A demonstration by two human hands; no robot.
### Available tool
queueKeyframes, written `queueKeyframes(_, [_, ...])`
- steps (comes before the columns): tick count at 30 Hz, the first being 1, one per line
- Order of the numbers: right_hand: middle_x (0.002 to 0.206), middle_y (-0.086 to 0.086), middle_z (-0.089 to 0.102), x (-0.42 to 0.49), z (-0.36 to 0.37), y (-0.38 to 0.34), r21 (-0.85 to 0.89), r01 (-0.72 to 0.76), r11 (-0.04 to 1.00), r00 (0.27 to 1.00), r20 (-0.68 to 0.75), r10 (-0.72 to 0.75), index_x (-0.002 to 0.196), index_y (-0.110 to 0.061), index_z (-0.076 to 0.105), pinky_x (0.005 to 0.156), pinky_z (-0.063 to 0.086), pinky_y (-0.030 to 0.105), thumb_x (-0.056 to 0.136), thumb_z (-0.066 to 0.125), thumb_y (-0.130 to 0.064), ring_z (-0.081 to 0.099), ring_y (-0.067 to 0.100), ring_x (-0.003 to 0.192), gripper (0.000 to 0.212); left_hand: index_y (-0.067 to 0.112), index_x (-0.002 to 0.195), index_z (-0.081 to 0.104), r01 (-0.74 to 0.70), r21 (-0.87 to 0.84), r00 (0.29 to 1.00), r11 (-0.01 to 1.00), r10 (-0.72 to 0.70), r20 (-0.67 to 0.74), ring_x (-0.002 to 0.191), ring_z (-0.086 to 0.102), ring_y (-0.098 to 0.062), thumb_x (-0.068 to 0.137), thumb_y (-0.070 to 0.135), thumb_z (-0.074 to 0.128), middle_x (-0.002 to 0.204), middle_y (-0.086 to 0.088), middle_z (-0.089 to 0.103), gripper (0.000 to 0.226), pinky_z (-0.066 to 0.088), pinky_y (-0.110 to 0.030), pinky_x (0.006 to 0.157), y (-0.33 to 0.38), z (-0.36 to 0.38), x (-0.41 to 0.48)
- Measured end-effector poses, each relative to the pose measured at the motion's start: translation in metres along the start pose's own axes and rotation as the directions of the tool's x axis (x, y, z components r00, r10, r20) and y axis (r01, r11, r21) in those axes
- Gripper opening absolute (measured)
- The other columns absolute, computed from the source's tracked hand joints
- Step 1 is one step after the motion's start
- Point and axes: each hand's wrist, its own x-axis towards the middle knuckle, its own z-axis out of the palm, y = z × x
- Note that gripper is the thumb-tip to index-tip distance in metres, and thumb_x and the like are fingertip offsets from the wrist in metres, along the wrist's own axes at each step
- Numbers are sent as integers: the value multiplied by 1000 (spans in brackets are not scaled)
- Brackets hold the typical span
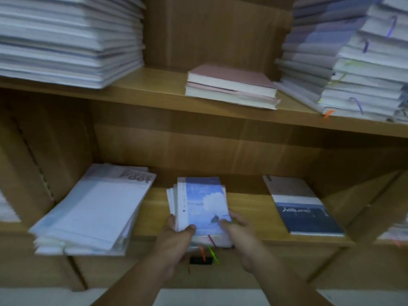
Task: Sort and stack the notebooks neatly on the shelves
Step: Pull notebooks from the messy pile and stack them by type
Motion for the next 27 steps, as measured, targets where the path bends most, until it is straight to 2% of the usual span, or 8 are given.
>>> queueKeyframes(4, [94, 6, 78, 2, -16, -9, -45, -1, 999, 996, 92, 5, 98, -8, 77, 73, 53, 31, 87, 70, -17, 72, 24, 89, 16, 22, 112, 62, 189, -131, 970, 973, -164, 182, 87, 75, -28, 77, 26, 83, 98, -5, 77, 41, 63, -45, 73, -1, -5, -11])
queueKeyframes(7, [88, 4, 76, -3, -23, -14, -147, 70, 987, 976, 215, -38, 105, -15, 69, 69, 50, 24, 100, 54, -10, 70, 15, 82, 17, 22, 108, 62, 226, -89, 944, 970, -195, 267, 71, 69, -24, 80, 27, 76, 86, -5, 73, 32, 54, -31, 55, -6, -6, -19])
queueKeyframes(11, [96, 0, 78, 1, -19, 1, -136, 52, 989, 967, 255, -16, 116, -21, 65, 82, 55, 30, 105, 53, -23, 71, 17, 94, 16, 27, 121, 61, 59, -80, 979, 995, -42, 202, 93, 74, -20, 80, 36, 80, 107, 4, 76, 46, 61, -37, 75, -11, -4, -10])
queueKeyframes(15, [89, -2, 72, -3, -17, -13, -86, 9, 996, 983, 183, 7, 113, -23, 67, 47, 48, 22, 104, 53, -41, 66, 13, 68, 25, 22, 119, 70, -159, -58, 976, 986, 166, 144, 98, 74, -12, 90, 37, 76, 105, 11, 78, 33, 58, -35, 91, 6, -1, 5])
queueKeyframes(18, [72, 2, 73, -4, -26, -23, -119, -2, 993, 992, 122, 17, 106, -21, 71, 52, 57, 33, 100, 59, -44, 69, 21, 59, 26, 19, 106, 72, -299, 238, 952, 924, 307, 0, 87, 71, -13, 91, 51, 69, 95, 7, 76, 36, 54, -26, 75, 13, -7, 24])
queueKeyframes(21, [72, 3, 70, 1, -59, -23, -372, 119, 920, 993, 31, -116, 86, -10, 73, 66, 59, 42, 97, 63, -40, 70, 23, 68, 34, 19, 114, 64, -249, 693, 949, 676, 314, 34, 97, 68, -25, 86, 66, 59, 110, -3, 70, 55, 57, -36, 81, 11, -6, 36])
queueKeyframes(24, [121, -1, 66, 19, -115, -10, -736, 129, 664, 924, -153, -350, 117, -24, 68, 98, 50, 39, 95, 60, -40, 58, 20, 117, 28, 13, 129, 61, -371, 873, 764, 317, 638, 93, 109, 60, -39, 83, 49, 70, 124, -15, 62, 59, 56, -49, 85, 14, 6, 32])
queueKeyframes(27, [168, -5, 17, 34, -160, 15, -833, -15, 553, 959, -168, -227, 157, -31, 26, 124, 13, 53, 93, 52, -61, 4, 26, 156, 76, 14, 126, 68, -684, 681, 516, 263, 834, 197, 117, 60, -30, 86, 29, 70, 131, -8, 63, 43, 55, -44, 94, 24, 39, -5])
